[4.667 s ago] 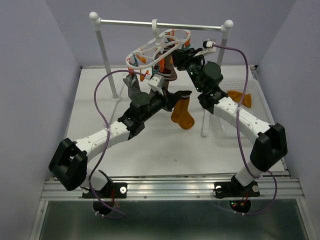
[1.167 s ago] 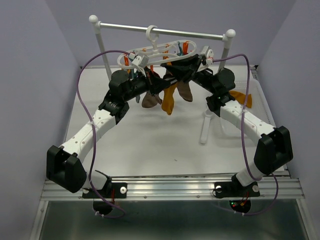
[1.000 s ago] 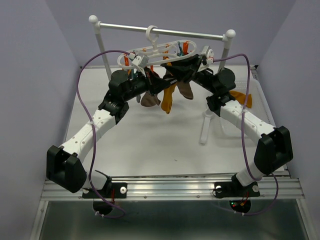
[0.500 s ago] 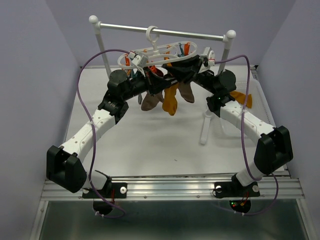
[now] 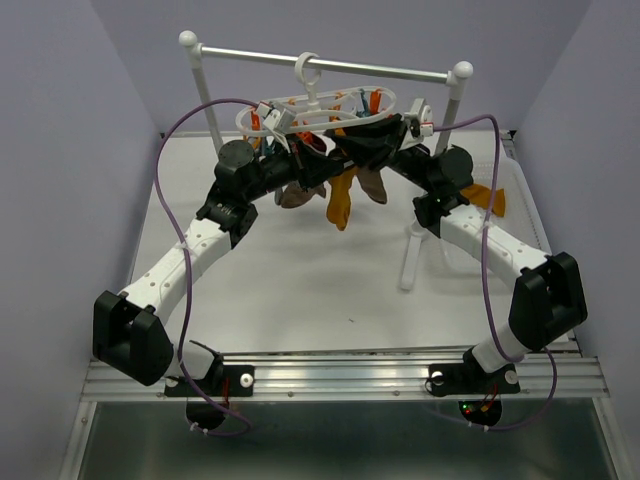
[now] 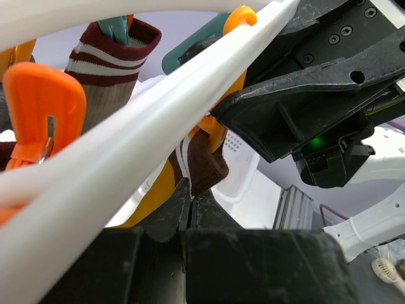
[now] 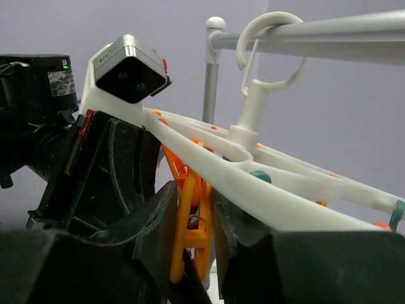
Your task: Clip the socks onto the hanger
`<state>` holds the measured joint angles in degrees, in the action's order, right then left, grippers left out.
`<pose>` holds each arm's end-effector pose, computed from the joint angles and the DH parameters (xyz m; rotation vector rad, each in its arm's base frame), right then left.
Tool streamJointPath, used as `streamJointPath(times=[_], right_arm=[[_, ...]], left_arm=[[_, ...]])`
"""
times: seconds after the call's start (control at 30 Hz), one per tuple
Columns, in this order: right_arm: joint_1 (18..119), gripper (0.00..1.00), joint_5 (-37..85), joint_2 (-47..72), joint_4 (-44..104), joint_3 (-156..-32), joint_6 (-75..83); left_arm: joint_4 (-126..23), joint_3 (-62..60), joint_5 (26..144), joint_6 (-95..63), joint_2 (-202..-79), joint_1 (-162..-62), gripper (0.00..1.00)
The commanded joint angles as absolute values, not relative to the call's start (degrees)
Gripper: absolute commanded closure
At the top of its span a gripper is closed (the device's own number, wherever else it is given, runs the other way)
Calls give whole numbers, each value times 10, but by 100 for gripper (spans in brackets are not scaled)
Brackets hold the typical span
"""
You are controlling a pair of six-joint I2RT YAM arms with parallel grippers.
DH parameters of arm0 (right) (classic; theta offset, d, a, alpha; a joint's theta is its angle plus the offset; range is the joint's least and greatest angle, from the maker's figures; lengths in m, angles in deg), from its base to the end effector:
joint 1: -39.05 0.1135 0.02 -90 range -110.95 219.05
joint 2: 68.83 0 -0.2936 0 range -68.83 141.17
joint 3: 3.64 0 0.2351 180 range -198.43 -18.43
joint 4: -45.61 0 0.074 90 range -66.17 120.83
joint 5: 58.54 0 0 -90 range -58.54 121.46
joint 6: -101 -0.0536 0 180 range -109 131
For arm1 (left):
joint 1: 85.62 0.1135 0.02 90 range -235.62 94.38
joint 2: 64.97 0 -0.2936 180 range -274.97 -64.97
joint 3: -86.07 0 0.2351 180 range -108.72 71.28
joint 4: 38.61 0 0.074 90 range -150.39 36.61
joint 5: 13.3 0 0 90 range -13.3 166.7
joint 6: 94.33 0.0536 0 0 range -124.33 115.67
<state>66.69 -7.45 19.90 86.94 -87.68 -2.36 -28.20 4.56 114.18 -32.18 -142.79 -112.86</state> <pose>0.2862 0.1879 0.4569 -0.7641 0.8414 0.9557 0.2569 -0.1689 0.4440 0.5872 1.3697 -1.2214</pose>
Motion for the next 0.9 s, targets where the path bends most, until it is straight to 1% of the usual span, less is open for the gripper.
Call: streamJointPath(times=[0.0, 0.07, 0.13, 0.23, 0.27, 0.3, 0.37, 0.4, 0.47, 0.57, 0.63, 0.8, 0.87], right_arm=[[675, 96, -153, 178, 876, -859, -40], [675, 90, -148, 177, 876, -857, -41], [675, 78, -134, 176, 877, -856, -42], [675, 71, -126, 174, 879, -857, -44], [675, 68, -126, 174, 881, -857, -46], [675, 51, -125, 174, 887, -855, -51], [675, 48, -124, 172, 892, -853, -52], [675, 42, -123, 170, 893, -852, -52], [675, 36, -120, 167, 894, -850, -55], [675, 34, -122, 166, 893, -850, -58], [675, 29, -115, 163, 893, -849, -58], [675, 28, -114, 159, 888, -850, -58], [675, 27, -112, 157, 886, -849, -58]], left_arm=[[-203, 40, 1148, -326, -1400, -1126, 100], [-199, 40, 1154, -327, -1399, -1125, 100], [-198, 40, 1156, -329, -1399, -1126, 100], [-198, 43, 1156, -331, -1401, -1126, 100], [-198, 44, 1156, -332, -1401, -1125, 100], [-198, 45, 1156, -332, -1403, -1125, 100], [-198, 45, 1156, -333, -1405, -1125, 100], [-198, 46, 1156, -334, -1406, -1125, 100], [-198, 46, 1154, -336, -1407, -1125, 100], [-200, 47, 1149, -337, -1409, -1124, 100], [-202, 47, 1146, -337, -1409, -1125, 100], [-214, 47, 1132, -336, -1411, -1124, 100], [-224, 49, 1119, -333, -1408, -1125, 100]])
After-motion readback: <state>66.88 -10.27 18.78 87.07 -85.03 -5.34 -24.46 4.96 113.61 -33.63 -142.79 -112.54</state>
